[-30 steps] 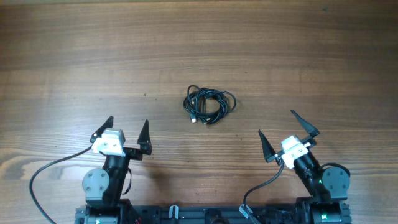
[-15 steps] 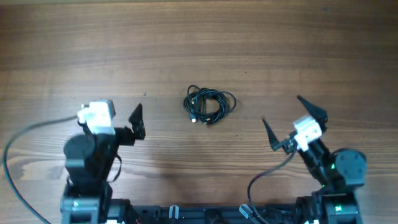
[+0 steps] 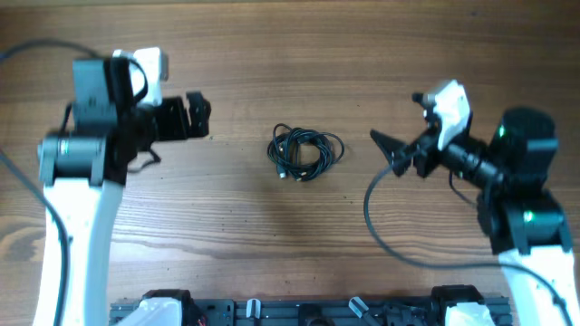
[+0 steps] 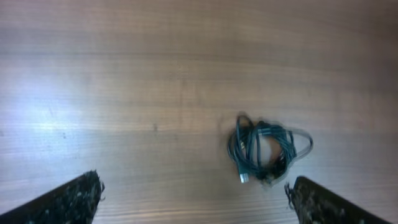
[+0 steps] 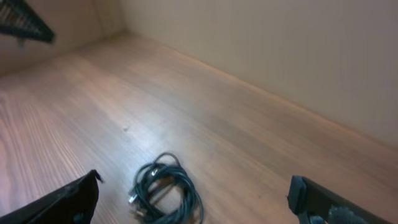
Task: Untangle cables
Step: 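Move both grippers forward toward the black cable coil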
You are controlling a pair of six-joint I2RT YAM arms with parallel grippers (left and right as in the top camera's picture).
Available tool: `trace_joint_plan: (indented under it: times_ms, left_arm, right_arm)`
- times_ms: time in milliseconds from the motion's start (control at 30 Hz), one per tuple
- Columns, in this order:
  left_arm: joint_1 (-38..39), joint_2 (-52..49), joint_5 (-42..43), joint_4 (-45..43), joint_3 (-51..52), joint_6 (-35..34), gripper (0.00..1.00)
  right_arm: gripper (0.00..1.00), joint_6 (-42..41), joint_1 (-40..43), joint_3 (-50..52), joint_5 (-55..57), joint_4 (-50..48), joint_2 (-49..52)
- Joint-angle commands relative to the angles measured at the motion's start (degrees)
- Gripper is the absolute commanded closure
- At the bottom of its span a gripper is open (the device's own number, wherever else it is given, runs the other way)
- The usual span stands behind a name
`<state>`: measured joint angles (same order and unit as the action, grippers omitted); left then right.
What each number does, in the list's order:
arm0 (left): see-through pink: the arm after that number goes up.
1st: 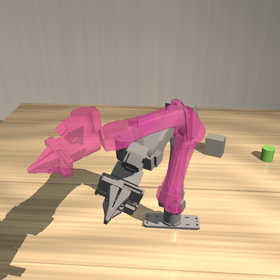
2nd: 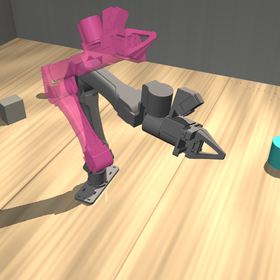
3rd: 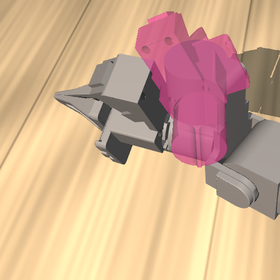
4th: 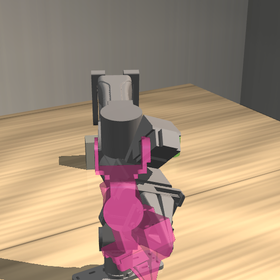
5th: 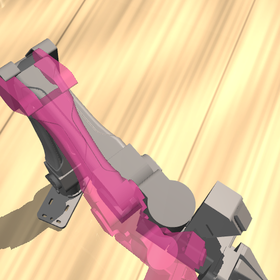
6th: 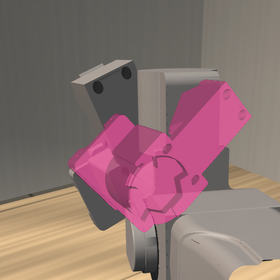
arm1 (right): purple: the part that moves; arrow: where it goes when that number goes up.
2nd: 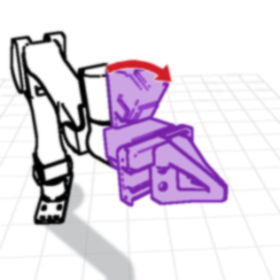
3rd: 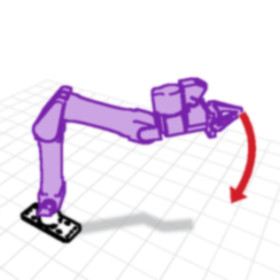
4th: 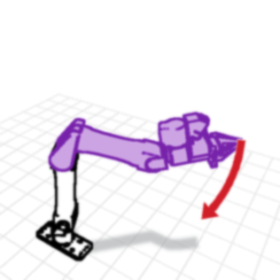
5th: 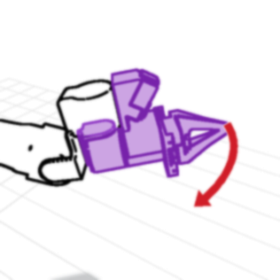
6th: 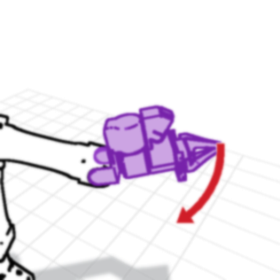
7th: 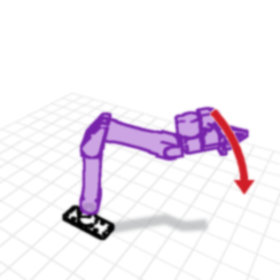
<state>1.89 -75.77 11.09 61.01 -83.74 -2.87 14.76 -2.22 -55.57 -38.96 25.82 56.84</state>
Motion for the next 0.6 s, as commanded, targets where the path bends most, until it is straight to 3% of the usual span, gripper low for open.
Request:
trace_joint_plan:
  times_ms: [0, 200, 300, 433, 567]
  left_arm:
    - [3.21, -7.91, 1.38, 1.81, -8.28, -0.15, 0.00]
    - [5.79, -11.82, 3.26, 0.42, -8.24, -0.98, 0.00]
    - [6.03, -13.25, 3.67, -0.39, -8.13, -1.01, 0.00]
    - [6.69, -18.53, 3.67, -1.07, -8.09, -5.40, 0.09]
    - [8.92, -26.16, 3.67, -4.26, -8.09, -8.90, 0.27]
  right_arm:
    - [0.00, -0.59, -0.17, -9.09, -6.16, 6.45, 7.45]
    - [0.00, -1.51, -0.20, -11.19, -16.00, 7.17, 14.43]
    - [0.00, -8.15, -0.17, -11.17, -21.07, 6.60, 16.68]
    - [0.00, -19.71, -0.17, -11.17, -21.14, 4.83, 18.95]
    - [0.09, -21.42, -0.17, -11.17, -19.39, 4.46, 20.46]
